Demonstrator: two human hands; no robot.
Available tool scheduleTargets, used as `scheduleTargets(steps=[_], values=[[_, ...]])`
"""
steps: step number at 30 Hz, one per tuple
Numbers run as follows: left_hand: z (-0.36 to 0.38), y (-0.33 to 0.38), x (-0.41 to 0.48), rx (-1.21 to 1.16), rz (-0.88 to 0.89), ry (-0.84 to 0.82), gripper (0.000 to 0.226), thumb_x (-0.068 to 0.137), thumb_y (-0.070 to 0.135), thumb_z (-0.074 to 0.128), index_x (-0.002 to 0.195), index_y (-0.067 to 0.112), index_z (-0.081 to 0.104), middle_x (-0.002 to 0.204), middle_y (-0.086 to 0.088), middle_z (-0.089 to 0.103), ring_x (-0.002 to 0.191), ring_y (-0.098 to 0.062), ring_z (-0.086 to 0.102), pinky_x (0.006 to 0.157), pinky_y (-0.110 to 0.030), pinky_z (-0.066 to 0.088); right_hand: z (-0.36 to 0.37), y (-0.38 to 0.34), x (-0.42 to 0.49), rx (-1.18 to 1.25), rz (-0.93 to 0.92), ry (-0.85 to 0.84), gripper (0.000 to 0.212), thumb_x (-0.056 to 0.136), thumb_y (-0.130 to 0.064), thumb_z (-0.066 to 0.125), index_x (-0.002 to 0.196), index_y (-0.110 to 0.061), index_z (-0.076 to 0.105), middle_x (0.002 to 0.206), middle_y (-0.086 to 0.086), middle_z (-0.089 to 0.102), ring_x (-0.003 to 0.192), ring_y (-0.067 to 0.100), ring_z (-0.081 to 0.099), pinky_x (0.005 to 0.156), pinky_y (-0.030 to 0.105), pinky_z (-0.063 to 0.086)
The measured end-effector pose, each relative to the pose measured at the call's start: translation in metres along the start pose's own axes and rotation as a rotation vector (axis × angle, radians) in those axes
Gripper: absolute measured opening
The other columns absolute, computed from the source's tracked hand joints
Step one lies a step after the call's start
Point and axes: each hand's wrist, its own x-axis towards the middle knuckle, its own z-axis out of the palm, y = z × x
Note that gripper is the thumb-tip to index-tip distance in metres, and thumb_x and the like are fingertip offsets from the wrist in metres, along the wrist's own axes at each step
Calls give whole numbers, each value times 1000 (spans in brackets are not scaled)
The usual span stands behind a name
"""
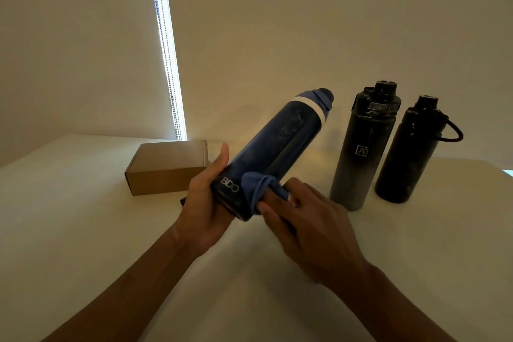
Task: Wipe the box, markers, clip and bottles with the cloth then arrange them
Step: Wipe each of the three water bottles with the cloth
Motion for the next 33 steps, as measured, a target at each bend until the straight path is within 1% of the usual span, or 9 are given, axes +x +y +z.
scheduleTargets(steps=[3, 6, 10, 15, 19, 23, 26, 30, 33], values=[[-1, -1, 1, 50, -23, -1, 57, 100, 55, 50, 137, 15, 64, 130, -14, 71, 123, -32, 67, 109, -52, 51, 0, 1, 1, 24, 34, 51, 33, 107, -51, 25, 119, -31, 49, 87, -6, 60, 68, 3, 50, 57, 19, 47], [0, 0, 1, 18, -39, 6, 62, 94, 58, 52, 136, 13, 64, 127, -15, 72, 119, -34, 69, 104, -50, 54, 11, -10, -2, -68, -58, 2, 41, 106, -52, 13, 122, -31, 45, 84, -8, 63, 63, -3, 50, 53, 11, 34], [-1, 1, 1, 21, -48, 32, 66, 86, 61, 53, 133, 17, 64, 122, -14, 75, 112, -32, 73, 96, -45, 59, 16, -5, 0, -112, -89, 18, 48, 105, -52, 7, 119, -31, 47, 83, -9, 66, 61, 2, 58, 53, 15, 41], [-5, -3, 2, -59, -67, 4, 58, 93, 58, 57, 134, 18, 68, 130, -15, 71, 120, -36, 69, 106, -54, 53, 10, 3, -1, -53, -12, -42, 43, 105, -56, 20, 131, -34, 46, 92, -6, 60, 68, 3, 50, 57, 17, 46], [-6, -5, 0, -83, -22, -1, 45, 79, 50, 57, 106, 20, 77, 103, -12, 80, 88, -26, 79, 74, -40, 66, 9, -1, -1, -23, -41, -6, 44, 105, -56, 16, 128, -32, 45, 88, -5, 64, 64, 5, 56, 54, 19, 51], [-10, 1, -2, -101, -5, -22, 45, 86, 49, 56, 111, 19, 79, 119, -14, 76, 106, -32, 73, 94, -49, 58, 9, 2, -1, -23, -110, 86, 45, 106, -53, 12, 131, -31, 42, 82, -2, 67, 57, 12, 62, 46, 21, 51], [-13, 5, -1, -106, -21, -73, 42, 94, 47, 54, 104, 20, 83, 115, -12, 76, 107, -31, 72, 101, -50, 53, 6, 8, 0, 8, -55, 83, 45, 106, -54, 14, 130, -30, 44, 86, 0, 66, 61, 11, 62, 48, 25, 55], [-13, 2, 2, -167, -159, -248, 69, 100, 65, 41, 140, 15, 63, 140, -21, 64, 126, -38, 64, 107, -54, 51, 7, 3, -2, 44, -30, 72, 43, 106, -54, 16, 125, -27, 45, 82, -2, 65, 58, 6, 58, 47, 22, 53], [-18, -3, 13, -142, -173, -292, 78, 105, 69, 24, 149, 12, 54, 147, -20, 58, 133, -37, 59, 115, -55, 38, 0, -3, -2, 18, -88, -58, 33, 105, -53, 29, 127, -37, 47, 91, -13, 55, 71, -3, 38, 64, 10, 37]])
